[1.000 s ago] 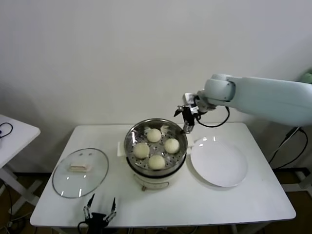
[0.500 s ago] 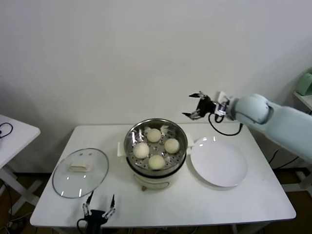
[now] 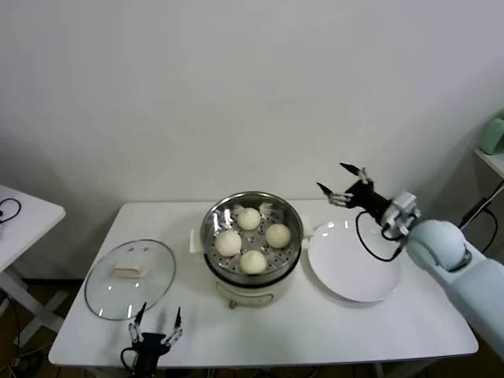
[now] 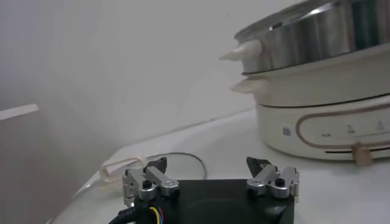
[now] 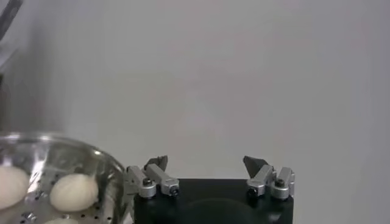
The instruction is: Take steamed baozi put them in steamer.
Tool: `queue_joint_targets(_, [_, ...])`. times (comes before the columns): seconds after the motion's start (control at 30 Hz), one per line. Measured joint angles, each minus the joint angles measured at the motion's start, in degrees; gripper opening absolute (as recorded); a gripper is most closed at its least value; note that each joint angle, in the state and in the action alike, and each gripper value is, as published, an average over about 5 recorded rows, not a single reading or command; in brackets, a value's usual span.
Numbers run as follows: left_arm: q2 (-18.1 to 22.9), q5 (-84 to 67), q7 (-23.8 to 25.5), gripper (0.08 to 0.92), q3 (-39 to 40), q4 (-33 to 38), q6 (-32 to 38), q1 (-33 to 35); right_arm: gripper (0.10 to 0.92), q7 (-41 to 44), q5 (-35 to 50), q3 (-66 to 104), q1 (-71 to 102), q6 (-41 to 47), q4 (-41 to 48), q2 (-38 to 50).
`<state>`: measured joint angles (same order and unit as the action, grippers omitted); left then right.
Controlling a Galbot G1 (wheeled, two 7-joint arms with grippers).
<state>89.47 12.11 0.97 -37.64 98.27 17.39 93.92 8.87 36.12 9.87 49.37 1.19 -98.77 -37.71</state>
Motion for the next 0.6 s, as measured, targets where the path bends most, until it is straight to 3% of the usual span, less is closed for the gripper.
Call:
queue_joint_targets(0.27, [-1.1, -0.2, -1.1, 0.823, -1.6, 0.4, -0.1, -1.0, 0.823, -0.2, -1.1, 17.0, 23.7, -7.5, 0.4, -7.8])
queue_joint_targets(0.6, [-4.7, 10.6, -5.4, 0.823, -5.7, -1.3, 1.4, -4.5, 0.823, -0.4, -1.3, 23.8, 35.3, -12.3, 2.1, -14.6])
